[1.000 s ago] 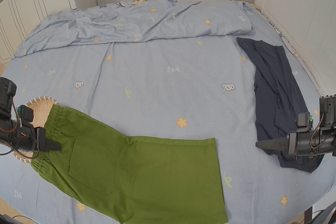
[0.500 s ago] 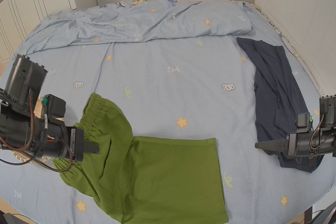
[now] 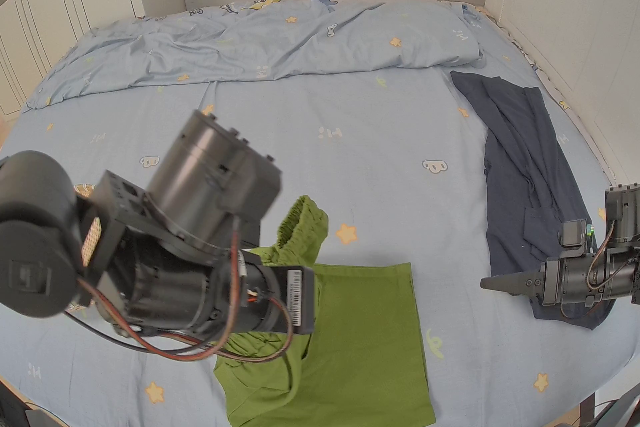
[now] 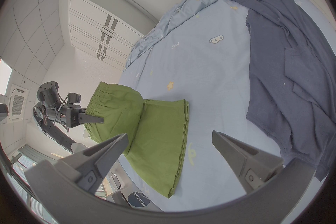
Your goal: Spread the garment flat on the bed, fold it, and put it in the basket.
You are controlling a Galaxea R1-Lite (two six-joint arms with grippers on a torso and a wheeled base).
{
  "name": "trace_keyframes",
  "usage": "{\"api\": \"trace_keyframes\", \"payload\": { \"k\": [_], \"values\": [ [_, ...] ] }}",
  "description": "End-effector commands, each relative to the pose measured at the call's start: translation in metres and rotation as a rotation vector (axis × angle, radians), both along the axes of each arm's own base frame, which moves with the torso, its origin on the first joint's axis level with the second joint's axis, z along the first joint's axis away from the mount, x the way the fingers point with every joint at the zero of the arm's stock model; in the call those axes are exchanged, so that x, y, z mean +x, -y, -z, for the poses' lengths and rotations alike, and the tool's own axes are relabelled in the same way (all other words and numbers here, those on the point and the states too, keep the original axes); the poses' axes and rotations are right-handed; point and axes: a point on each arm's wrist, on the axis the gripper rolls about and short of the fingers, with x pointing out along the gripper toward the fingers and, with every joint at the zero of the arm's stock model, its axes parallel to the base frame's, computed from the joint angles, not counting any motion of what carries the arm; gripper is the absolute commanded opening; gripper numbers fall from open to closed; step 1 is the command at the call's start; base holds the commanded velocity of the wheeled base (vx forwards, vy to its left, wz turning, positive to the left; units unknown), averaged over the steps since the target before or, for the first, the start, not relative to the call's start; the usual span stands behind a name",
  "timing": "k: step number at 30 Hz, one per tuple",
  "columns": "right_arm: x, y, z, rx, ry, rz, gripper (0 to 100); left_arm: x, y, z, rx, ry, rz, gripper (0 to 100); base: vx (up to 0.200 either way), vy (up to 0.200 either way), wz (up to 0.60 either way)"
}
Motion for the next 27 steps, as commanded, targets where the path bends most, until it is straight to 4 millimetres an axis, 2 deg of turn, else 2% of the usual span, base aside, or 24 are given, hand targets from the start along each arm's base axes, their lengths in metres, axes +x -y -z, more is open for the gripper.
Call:
{"api": "trace_keyframes", "payload": {
  "k": [1, 15, 16, 22, 27],
  "values": [
    [0.0, -0.001, 0.001, -0.001, -0.003, -0.003, 100, 0.008, 0.037, 0.03, 0.061, -0.056, -0.007, 0, 0.0, 0.0, 0.0],
    [0.0, -0.001, 0.002, -0.002, -0.008, -0.003, 100, 0.013, 0.072, 0.056, 0.018, -0.085, -0.026, 0, 0.0, 0.0, 0.0],
    [0.0, -0.001, 0.002, -0.003, -0.007, -0.004, 100, 0.015, 0.077, 0.061, 0.014, -0.084, -0.027, 100, 0.0, 0.0, 0.0],
    [0.0, -0.001, 0.002, -0.003, -0.008, -0.004, 100, 0.019, 0.086, 0.059, -0.057, -0.076, -0.054, 100, 0.0, 0.0, 0.0],
    [0.0, -0.001, 0.004, -0.004, -0.014, -0.007, 100, 0.019, 0.085, 0.058, -0.087, -0.08, -0.072, 100, 0.0, 0.0, 0.0]
  ]
}}
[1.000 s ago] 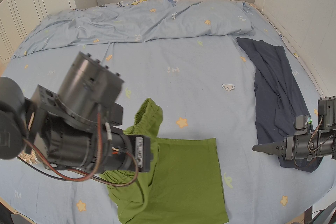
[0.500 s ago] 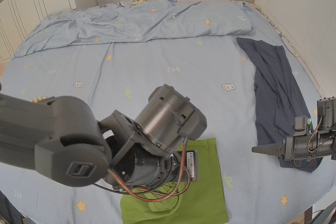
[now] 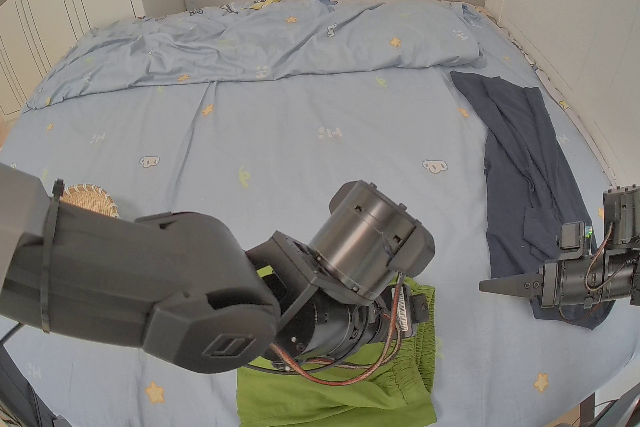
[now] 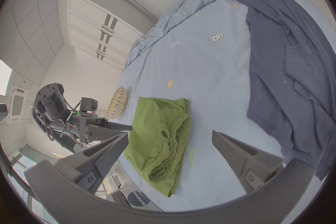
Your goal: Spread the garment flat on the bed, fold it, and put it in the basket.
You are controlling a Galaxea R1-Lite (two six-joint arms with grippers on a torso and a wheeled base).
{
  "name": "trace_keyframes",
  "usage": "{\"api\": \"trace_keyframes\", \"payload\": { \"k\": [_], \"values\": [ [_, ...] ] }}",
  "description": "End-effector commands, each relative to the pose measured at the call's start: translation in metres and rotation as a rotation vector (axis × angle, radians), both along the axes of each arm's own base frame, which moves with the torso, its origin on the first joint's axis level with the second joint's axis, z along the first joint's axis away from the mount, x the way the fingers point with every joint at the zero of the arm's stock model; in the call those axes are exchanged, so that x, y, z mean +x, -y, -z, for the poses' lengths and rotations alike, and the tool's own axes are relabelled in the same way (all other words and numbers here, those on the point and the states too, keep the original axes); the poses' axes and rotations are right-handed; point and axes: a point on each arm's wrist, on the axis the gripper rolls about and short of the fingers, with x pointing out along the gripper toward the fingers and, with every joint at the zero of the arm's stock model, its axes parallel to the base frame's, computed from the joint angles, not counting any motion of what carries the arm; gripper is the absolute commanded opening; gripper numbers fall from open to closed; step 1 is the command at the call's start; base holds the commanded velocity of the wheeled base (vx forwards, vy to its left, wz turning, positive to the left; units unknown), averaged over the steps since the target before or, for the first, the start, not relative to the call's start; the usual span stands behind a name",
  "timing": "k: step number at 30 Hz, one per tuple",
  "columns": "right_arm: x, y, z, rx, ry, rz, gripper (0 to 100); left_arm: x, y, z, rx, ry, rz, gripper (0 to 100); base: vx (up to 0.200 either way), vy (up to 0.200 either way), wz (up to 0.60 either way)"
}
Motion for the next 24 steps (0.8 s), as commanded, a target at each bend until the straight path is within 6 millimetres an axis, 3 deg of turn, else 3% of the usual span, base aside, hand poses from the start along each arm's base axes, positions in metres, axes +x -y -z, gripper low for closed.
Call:
{"api": "trace_keyframes", "payload": {
  "k": [1, 5, 10, 11, 12, 13, 20, 22, 24],
  "values": [
    [0.0, -0.001, 0.002, -0.001, -0.007, -0.006, 100, 0.001, -0.001, 0.004, 0.006, -0.015, -0.012, 100, 0.0, 0.0, 0.0],
    [-0.002, -0.003, 0.002, -0.001, -0.007, -0.019, 100, 0.006, -0.011, 0.002, 0.004, -0.028, -0.045, 100, 0.0, 0.0, 0.0],
    [-0.002, -0.004, 0.002, 0.0, -0.006, -0.025, 100, 0.021, -0.078, -0.022, -0.096, -0.079, -0.098, 100, 0.0, 0.0, 0.0],
    [-0.002, -0.004, 0.002, 0.0, -0.006, -0.025, 100, 0.02, -0.08, -0.022, -0.098, -0.083, -0.097, 100, 0.0, 0.0, 0.0],
    [-0.003, -0.004, 0.0, 0.002, -0.001, -0.024, 100, 0.021, -0.108, -0.024, -0.146, -0.123, -0.081, 100, 0.0, 0.0, 0.0],
    [-0.002, -0.004, 0.0, 0.003, 0.002, -0.024, 100, 0.02, -0.122, -0.023, -0.164, -0.143, -0.069, 100, 0.0, 0.0, 0.0],
    [-0.009, -0.004, -0.009, 0.013, 0.039, -0.026, 100, 0.024, -0.203, 0.023, -0.253, -0.211, -0.052, 100, 0.0, 0.0, 0.0],
    [-0.011, -0.005, -0.01, 0.015, 0.043, -0.035, 100, 0.026, -0.211, 0.03, -0.265, -0.195, -0.06, 100, 0.0, 0.0, 0.0],
    [-0.012, -0.007, -0.01, 0.015, 0.043, -0.041, 100, 0.032, -0.222, 0.049, -0.281, -0.176, -0.062, 100, 0.0, 0.0, 0.0]
  ]
}}
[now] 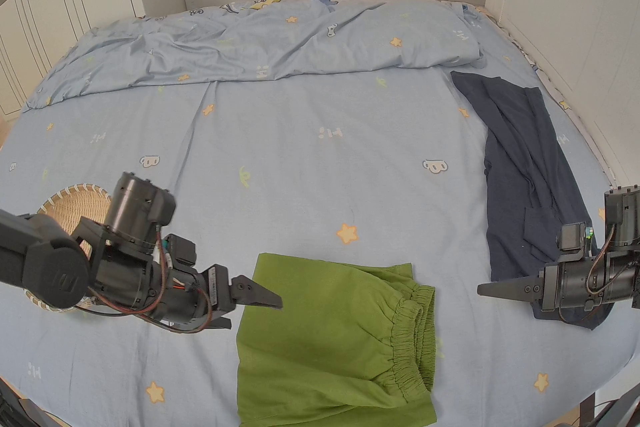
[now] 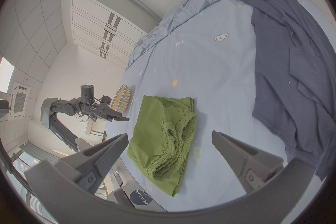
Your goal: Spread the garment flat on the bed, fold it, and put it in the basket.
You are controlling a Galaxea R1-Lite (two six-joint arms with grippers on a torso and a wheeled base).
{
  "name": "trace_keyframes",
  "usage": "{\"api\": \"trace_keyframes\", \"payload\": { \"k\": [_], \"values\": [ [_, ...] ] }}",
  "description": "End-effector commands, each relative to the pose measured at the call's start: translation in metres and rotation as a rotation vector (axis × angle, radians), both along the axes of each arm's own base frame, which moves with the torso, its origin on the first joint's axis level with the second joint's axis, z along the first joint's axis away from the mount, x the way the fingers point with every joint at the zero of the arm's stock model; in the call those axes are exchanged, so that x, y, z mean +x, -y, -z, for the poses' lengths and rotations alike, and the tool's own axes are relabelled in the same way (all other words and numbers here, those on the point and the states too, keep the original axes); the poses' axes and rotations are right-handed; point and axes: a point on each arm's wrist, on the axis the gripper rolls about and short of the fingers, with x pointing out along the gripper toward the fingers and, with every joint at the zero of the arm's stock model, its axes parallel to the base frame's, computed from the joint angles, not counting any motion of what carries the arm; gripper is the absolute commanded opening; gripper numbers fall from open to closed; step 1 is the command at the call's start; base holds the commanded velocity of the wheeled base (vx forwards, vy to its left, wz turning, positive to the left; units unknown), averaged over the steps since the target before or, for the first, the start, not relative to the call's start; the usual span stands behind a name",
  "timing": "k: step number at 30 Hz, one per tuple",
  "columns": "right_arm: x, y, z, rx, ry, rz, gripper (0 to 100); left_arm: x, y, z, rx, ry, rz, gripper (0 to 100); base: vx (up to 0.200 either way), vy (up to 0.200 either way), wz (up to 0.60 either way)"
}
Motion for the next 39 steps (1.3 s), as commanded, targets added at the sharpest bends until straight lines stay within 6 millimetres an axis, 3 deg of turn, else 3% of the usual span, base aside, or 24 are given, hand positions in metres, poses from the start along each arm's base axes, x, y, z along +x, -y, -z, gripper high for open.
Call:
{"api": "trace_keyframes", "payload": {
  "k": [1, 5, 8, 9, 13, 26, 35, 36, 39],
  "values": [
    [-0.007, -0.002, -0.007, 0.009, 0.032, -0.015, 100, -0.002, -0.048, 0.033, -0.054, 0.037, -0.035, 100, 0.0, 0.0, 0.0],
    [-0.01, -0.002, -0.01, 0.012, 0.045, -0.022, 100, 0.0, -0.042, 0.06, -0.05, 0.02, -0.004, 100, 0.0, 0.0, 0.0],
    [-0.012, -0.002, -0.012, 0.016, 0.053, -0.024, 100, -0.001, -0.027, 0.076, -0.041, -0.006, 0.053, 100, 0.0, 0.0, 0.0],
    [-0.012, -0.002, -0.012, 0.016, 0.055, -0.024, 100, 0.0, -0.015, 0.093, -0.014, -0.027, 0.086, 100, 0.0, 0.0, 0.0],
    [-0.011, -0.002, -0.011, 0.015, 0.054, -0.024, 100, 0.004, -0.006, 0.111, 0.011, 0.003, 0.089, 100, 0.0, 0.0, 0.0],
    [-0.01, -0.002, -0.009, 0.014, 0.045, -0.024, 100, -0.005, 0.02, 0.111, -0.041, 0.065, 0.187, 100, 0.0, 0.0, 0.0],
    [-0.01, -0.003, -0.009, 0.013, 0.042, -0.026, 100, -0.006, 0.025, 0.11, -0.101, 0.082, 0.242, 100, 0.0, 0.0, 0.0],
    [-0.01, -0.003, -0.009, 0.014, 0.043, -0.024, 100, -0.006, 0.025, 0.11, -0.101, 0.08, 0.24, 0, 0.0, 0.0, 0.0],
    [-0.01, -0.003, -0.009, 0.014, 0.043, -0.024, 100, -0.005, 0.025, 0.109, -0.105, 0.086, 0.237, 0, 0.0, 0.0, 0.0]
  ]
}}
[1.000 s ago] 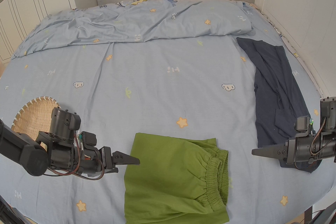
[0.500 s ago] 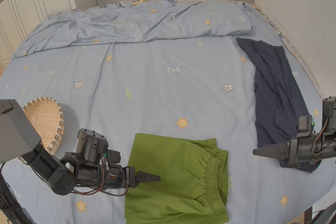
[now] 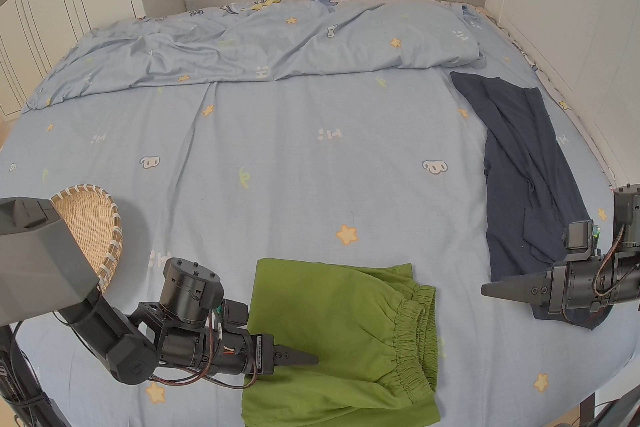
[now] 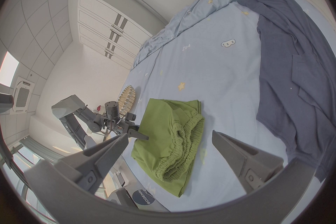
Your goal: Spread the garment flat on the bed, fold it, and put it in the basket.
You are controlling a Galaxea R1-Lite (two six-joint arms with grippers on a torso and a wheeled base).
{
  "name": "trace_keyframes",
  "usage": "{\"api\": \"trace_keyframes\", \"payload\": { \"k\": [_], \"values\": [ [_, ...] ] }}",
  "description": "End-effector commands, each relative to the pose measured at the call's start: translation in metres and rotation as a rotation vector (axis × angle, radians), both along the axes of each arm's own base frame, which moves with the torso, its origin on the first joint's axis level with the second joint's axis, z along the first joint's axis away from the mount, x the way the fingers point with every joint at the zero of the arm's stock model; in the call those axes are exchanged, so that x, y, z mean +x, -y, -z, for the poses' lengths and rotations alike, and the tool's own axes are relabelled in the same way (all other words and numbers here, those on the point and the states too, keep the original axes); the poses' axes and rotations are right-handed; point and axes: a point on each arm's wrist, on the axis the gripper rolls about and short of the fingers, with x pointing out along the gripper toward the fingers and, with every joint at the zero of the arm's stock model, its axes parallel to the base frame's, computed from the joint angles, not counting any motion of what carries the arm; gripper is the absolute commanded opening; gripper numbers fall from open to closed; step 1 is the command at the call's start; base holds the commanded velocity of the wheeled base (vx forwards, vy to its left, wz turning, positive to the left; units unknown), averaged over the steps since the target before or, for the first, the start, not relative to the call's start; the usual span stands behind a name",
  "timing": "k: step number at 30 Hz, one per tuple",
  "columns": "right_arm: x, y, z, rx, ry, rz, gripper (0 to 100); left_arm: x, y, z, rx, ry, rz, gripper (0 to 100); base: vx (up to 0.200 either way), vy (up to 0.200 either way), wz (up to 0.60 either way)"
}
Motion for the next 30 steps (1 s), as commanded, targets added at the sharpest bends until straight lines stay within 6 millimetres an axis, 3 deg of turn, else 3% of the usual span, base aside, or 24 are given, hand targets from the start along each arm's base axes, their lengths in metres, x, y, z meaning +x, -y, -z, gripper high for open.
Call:
{"api": "trace_keyframes", "payload": {
  "k": [1, 9, 18, 22, 30],
  "values": [
    [0.001, 0.0, 0.001, -0.001, -0.003, -0.002, 100, 0.003, -0.001, -0.001, -0.006, 0.001, -0.015, 0, 0.0, 0.0, 0.0],
    [0.001, 0.0, 0.001, 0.0, -0.006, 0.001, 100, 0.017, -0.032, -0.044, -0.056, 0.042, -0.153, 0, 0.0, 0.0, 0.0],
    [0.001, 0.0, 0.0, -0.001, -0.003, 0.002, 100, 0.032, -0.07, -0.101, 0.051, -0.058, -0.203, 0, 0.0, 0.0, 0.0],
    [0.001, 0.0, 0.0, -0.001, -0.004, 0.002, 100, 0.033, -0.076, -0.112, 0.056, -0.079, -0.205, 0, 0.0, 0.0, 0.0],
    [0.001, 0.0, 0.001, -0.001, -0.006, 0.0, 100, 0.032, -0.083, -0.113, 0.072, -0.048, -0.196, 0, 0.0, 0.0, 0.0]
  ]
}}
